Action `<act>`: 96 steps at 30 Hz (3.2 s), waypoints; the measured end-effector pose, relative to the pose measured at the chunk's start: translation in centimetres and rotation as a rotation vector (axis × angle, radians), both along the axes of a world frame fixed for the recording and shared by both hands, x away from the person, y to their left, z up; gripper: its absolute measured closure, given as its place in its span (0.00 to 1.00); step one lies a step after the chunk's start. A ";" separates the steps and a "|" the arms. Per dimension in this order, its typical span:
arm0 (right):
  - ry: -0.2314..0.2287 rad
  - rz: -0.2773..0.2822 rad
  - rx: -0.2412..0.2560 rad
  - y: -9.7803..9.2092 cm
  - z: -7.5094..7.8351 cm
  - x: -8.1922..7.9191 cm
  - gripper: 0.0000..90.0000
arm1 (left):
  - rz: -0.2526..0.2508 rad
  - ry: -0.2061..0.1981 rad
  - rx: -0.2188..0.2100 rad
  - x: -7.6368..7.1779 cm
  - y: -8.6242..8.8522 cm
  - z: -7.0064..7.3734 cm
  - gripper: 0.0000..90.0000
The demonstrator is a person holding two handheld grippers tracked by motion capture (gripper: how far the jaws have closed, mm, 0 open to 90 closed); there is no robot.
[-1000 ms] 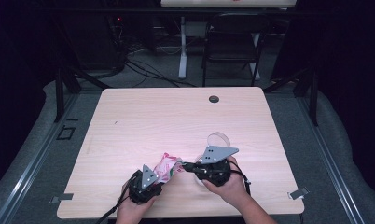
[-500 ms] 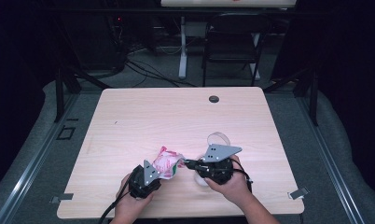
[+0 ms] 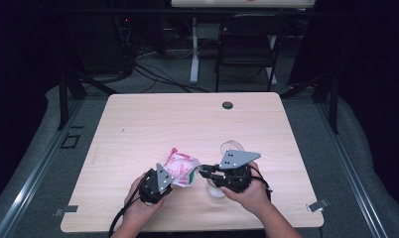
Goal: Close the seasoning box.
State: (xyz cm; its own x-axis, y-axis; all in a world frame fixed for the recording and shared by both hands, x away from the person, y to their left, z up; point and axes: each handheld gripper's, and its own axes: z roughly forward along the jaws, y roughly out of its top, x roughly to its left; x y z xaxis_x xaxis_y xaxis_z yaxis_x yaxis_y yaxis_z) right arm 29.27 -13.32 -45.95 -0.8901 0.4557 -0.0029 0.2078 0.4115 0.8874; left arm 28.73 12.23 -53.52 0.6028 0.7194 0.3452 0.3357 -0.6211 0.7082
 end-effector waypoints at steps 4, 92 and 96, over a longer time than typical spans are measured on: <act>-0.007 -0.003 -0.019 0.1 0.4 0.1 0.83 | 0.006 -0.004 0.002 0.3 0.0 0.4 0.66; -0.165 0.116 -0.097 -1.7 2.0 -0.2 1.00 | -0.063 -0.220 0.287 1.5 -2.9 4.0 0.67; -0.159 0.114 -0.094 -2.0 1.9 -0.2 1.00 | -0.066 -0.230 0.294 1.6 -3.1 4.1 0.67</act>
State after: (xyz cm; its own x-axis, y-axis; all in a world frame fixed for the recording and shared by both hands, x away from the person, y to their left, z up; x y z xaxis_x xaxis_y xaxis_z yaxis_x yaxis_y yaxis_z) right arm 29.07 -15.29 -44.04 -0.9210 0.3427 -0.1852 0.0153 0.5067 0.8620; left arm 30.31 9.13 -49.43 0.5272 0.5318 0.6628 0.1408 -0.8239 0.5490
